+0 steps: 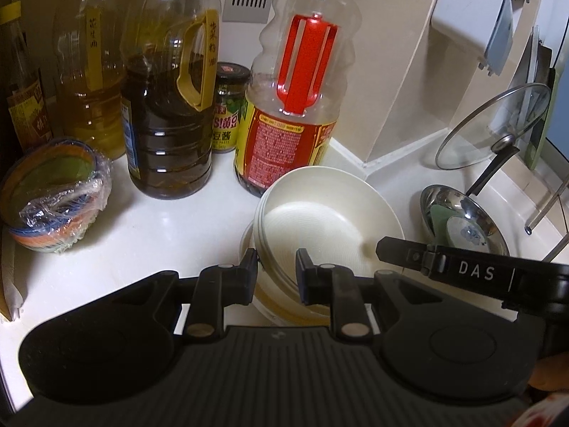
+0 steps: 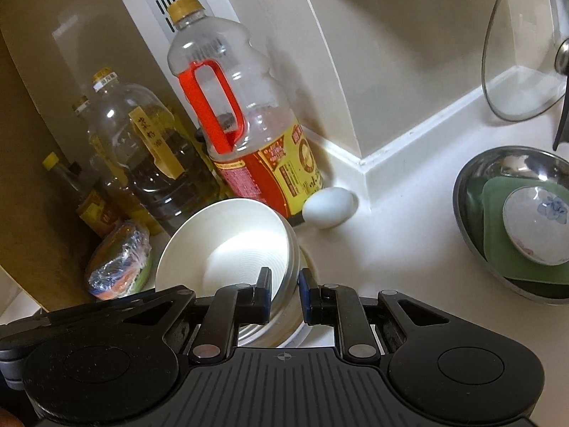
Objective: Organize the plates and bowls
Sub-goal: 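Lift the cream bowl with the left gripper and lower it into the white floral bowl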
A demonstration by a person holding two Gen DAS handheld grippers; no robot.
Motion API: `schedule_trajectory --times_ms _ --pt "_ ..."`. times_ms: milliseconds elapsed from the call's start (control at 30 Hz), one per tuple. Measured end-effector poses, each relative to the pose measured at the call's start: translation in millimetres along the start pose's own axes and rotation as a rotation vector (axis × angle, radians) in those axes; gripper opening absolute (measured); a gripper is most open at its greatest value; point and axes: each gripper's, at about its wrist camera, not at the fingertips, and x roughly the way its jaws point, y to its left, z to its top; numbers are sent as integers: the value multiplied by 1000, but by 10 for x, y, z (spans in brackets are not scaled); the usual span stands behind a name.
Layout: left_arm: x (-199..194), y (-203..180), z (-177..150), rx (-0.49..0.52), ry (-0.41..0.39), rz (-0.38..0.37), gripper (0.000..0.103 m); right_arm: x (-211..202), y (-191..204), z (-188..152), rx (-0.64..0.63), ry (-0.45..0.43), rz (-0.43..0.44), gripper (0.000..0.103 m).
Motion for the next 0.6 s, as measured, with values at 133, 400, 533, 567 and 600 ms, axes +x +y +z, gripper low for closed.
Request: schedule_trajectory --times_ms 133,400,533,567,600 --pt "59 38 -3 -14 22 -5 20 51 -8 -6 5 18 -6 18" --pt "117 62 3 -18 38 -8 20 122 -20 -4 19 38 -13 18" --pt "124 74 7 -25 44 -15 20 124 -29 -1 31 39 -11 18" --pt "125 74 7 -27 46 -17 20 123 -37 2 35 40 -9 18" --pt "125 73 7 -26 45 -17 20 124 -41 4 37 40 -9 18"
